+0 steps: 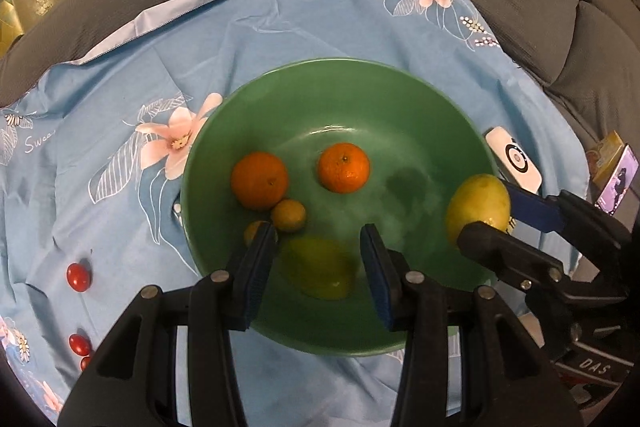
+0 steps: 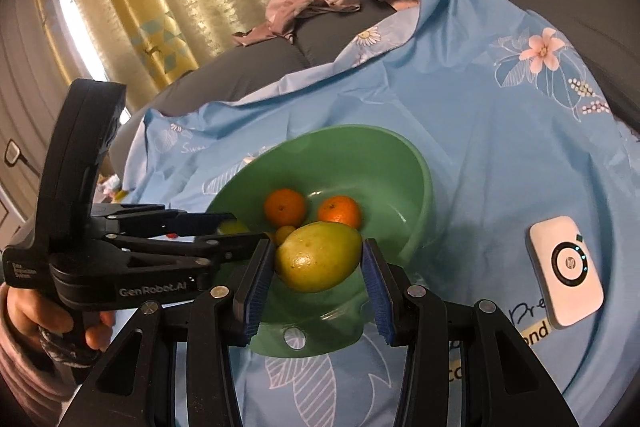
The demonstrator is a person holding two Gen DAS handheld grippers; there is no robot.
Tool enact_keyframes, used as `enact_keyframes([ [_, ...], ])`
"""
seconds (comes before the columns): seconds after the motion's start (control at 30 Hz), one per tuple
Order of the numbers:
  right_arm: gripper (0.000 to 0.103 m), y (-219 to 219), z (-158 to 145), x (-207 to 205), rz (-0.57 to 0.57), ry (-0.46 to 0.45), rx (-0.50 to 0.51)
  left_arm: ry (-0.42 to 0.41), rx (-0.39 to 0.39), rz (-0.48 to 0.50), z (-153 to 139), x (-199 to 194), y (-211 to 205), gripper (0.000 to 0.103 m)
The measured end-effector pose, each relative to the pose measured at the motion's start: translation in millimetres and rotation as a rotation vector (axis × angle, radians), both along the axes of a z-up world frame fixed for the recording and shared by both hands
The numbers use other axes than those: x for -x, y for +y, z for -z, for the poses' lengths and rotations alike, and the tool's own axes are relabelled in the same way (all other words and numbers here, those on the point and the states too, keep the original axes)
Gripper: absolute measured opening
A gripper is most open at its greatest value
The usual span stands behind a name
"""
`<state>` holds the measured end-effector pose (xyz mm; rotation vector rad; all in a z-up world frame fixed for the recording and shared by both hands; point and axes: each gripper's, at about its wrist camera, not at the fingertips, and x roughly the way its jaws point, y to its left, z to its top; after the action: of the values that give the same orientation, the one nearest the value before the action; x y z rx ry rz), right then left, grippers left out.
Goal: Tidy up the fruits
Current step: 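Open both tools over the green bowl to drop the green and yellow fruits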
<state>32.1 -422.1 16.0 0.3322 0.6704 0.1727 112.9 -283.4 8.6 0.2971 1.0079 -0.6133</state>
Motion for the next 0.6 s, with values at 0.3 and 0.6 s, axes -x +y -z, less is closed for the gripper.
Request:
enact_keyframes([
  [0.3,0.046,6,-3,2,0.004,-0.002,0.033,-0.019,-0.014,-0.035,-2,2,7,0.067],
  [0.6,0.046,10,-13,12,-0.009,-0.03,0.018,-0.044,0.02,-0.114,-15,19,39,0.086],
])
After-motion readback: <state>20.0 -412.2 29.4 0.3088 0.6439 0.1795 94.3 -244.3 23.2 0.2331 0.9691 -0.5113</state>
